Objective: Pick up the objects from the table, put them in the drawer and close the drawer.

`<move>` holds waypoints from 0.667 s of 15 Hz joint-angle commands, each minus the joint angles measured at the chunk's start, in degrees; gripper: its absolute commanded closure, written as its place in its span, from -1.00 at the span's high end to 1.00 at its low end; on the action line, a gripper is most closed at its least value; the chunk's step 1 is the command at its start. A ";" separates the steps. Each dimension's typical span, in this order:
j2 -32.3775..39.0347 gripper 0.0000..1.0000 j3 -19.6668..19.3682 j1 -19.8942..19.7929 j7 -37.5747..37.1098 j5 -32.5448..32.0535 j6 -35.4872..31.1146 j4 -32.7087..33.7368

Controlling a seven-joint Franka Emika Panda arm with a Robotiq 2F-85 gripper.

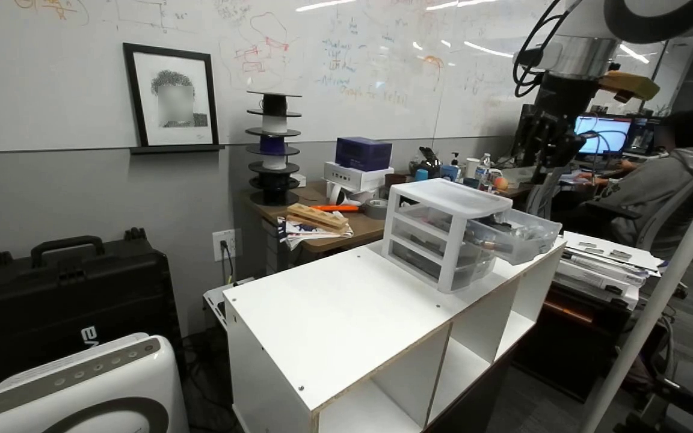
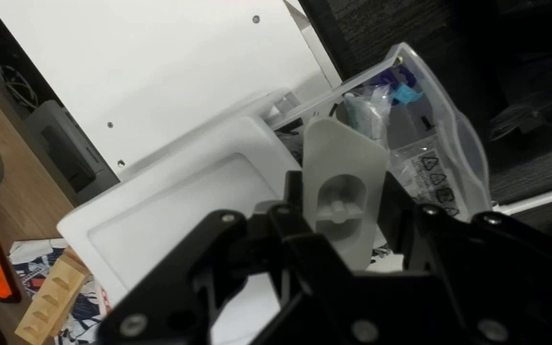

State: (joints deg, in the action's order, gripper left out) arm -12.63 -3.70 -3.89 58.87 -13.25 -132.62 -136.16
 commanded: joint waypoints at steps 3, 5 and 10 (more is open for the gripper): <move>-1.68 -0.51 -0.85 2.96 5.53 0.70 0.80 -4.42; -0.01 -0.51 -0.87 3.23 6.65 0.36 0.20 -4.94; 3.35 -0.51 -0.89 2.74 9.42 0.05 1.42 -4.78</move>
State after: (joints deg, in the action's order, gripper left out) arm -10.35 -3.86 -1.42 65.41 -13.23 -131.45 -141.35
